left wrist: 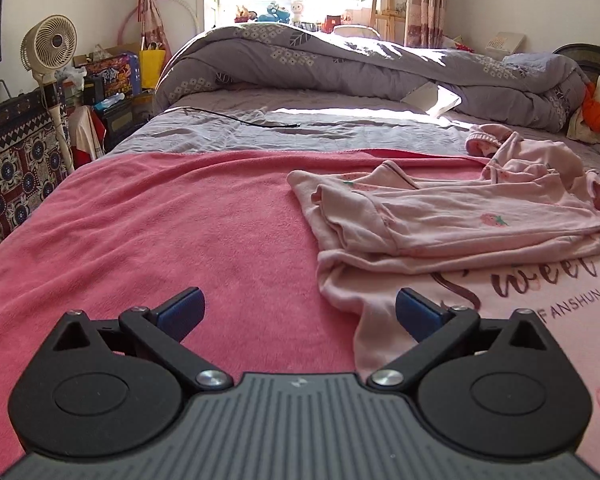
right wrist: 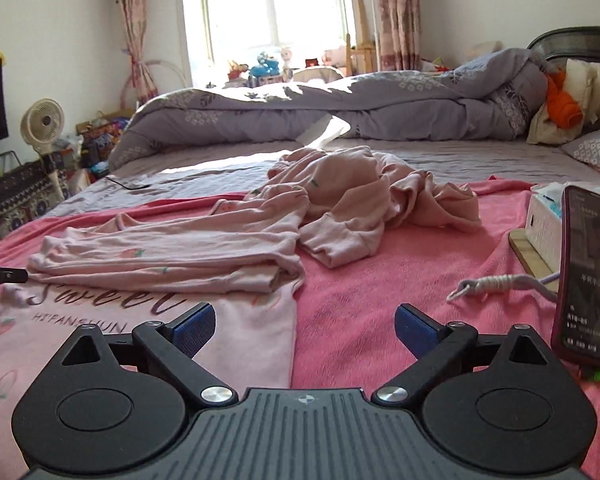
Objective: Fold clothes
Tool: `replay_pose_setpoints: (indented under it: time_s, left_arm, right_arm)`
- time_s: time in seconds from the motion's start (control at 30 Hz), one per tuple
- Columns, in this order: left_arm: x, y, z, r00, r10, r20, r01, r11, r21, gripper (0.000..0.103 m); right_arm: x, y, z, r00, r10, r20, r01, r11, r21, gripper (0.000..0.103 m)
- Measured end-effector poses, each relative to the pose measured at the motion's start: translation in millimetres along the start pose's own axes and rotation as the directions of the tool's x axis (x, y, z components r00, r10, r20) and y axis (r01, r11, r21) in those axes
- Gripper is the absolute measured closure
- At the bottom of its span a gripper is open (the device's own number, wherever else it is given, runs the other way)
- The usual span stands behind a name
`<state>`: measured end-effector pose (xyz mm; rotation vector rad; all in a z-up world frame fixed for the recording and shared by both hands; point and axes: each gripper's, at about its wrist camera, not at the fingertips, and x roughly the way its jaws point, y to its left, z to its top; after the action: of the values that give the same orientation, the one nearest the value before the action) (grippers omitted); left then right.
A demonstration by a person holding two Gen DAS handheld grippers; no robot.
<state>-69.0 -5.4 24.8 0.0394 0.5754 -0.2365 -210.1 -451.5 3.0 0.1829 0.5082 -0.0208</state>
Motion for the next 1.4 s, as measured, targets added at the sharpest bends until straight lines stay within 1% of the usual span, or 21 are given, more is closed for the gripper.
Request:
replay_pose_setpoints:
  time_s: [0.07,0.13,0.33,0.43,0.6,0.73,0.77,0.8,0.83,0.87,0.9,0.93,0.97,1.0,1.07,1.1,1.17,1.27,1.33,1.37,1.4]
  left_arm:
    - [-53,8,-19,0.991,-0.105,0.08,0.109,0.992,-0.056,0.0]
    - [-88,14,-35,0.975,-0.195,0.106,0.206,0.973,-0.102,0.0]
    - [-125,-2,-79,0.989,-0.148,-0.031,0.144,0.985,-0.09,0.0]
    - [-127,-14,-102,0.98,-0.176,-0.092,0.17,0.983,-0.073,0.0]
    - [-128,-39,-119,0.986,-0.124,-0.11,0.128,0.992,0.025,0.002]
    - [-126,-44,-123,0.982,-0.134,-0.131,0.134,0.991,-0.011,0.004]
    - [-127,-44,-124,0.979,-0.149,-0.138,0.146,0.989,-0.027,0.008]
    - [-128,-44,-125,0.975,-0.166,-0.146,0.161,0.986,-0.045,0.015]
    - [-127,-43,-126,0.968,-0.193,-0.159,0.184,0.981,-0.069,0.023]
    - [-127,-42,-127,0.96,-0.221,-0.172,0.206,0.974,-0.098,0.042]
    - [-124,-41,-129,0.949,-0.253,-0.187,0.23,0.964,-0.135,0.053]
    - [-122,-39,-131,0.939,-0.283,-0.197,0.252,0.953,-0.171,0.057]
    - [-120,-38,-131,0.931,-0.305,-0.203,0.264,0.943,-0.204,0.07]
    - [-119,-38,-130,0.922,-0.329,-0.205,0.28,0.931,-0.235,0.089]
    - [-124,-37,-120,0.901,-0.396,-0.176,0.34,0.898,-0.278,0.089]
    - [-129,-37,-111,0.891,-0.431,-0.14,0.381,0.88,-0.284,0.089]
    - [-138,-36,-87,0.873,-0.485,-0.06,0.451,0.847,-0.28,0.089]
    - [-140,-28,-44,0.864,-0.5,0.052,0.495,0.827,-0.266,0.089]
    - [-131,-21,-21,0.887,-0.454,0.089,0.46,0.85,-0.255,0.088]
    - [-121,-17,-9,0.908,-0.409,0.096,0.42,0.874,-0.245,0.087]
    - [-109,-16,0,0.925,-0.37,0.085,0.379,0.895,-0.235,0.082]
  right_arm:
    - [-22,-4,-19,0.999,0.03,-0.012,-0.03,0.999,0.017,0.006]
    - [-38,-8,-35,0.998,0.051,-0.023,-0.05,0.998,0.049,0.005]
    - [-77,-8,-66,0.996,0.086,-0.011,-0.084,0.992,0.094,0.005]
    - [-93,-6,-82,0.993,0.114,-0.031,-0.11,0.987,0.115,0.005]
    - [-104,1,-108,0.987,0.148,-0.069,-0.136,0.98,0.146,0.005]
    - [-98,2,-122,0.983,0.167,-0.08,-0.147,0.965,0.218,0.014]
    - [-96,1,-123,0.98,0.182,-0.078,-0.158,0.956,0.245,0.02]
    - [-94,1,-124,0.977,0.198,-0.076,-0.171,0.947,0.273,0.029]
    - [-90,0,-124,0.974,0.209,-0.081,-0.176,0.937,0.302,0.035]
    - [-87,0,-124,0.972,0.215,-0.089,-0.177,0.931,0.318,0.048]
    - [-85,1,-123,0.97,0.221,-0.101,-0.177,0.926,0.334,0.057]
    - [-85,0,-121,0.968,0.23,-0.101,-0.182,0.919,0.35,0.061]
    - [-86,0,-119,0.966,0.238,-0.1,-0.187,0.912,0.365,0.069]
    - [-86,-1,-117,0.964,0.247,-0.099,-0.193,0.904,0.381,0.078]
    - [-94,-4,-107,0.96,0.27,-0.073,-0.214,0.878,0.427,0.084]
    - [-99,-5,-101,0.957,0.288,-0.044,-0.241,0.866,0.439,0.087]
    - [-109,-8,-83,0.945,0.325,0.031,-0.304,0.842,0.446,0.087]
    - [-113,-9,-47,0.929,0.35,0.121,-0.368,0.831,0.418,0.087]
    - [-102,-12,-20,0.928,0.339,0.154,-0.372,0.838,0.399,0.088]
    - [-92,-14,-8,0.933,0.321,0.161,-0.359,0.845,0.397,0.088]
    - [-81,-17,4,0.938,0.302,0.168,-0.345,0.851,0.396,0.088]
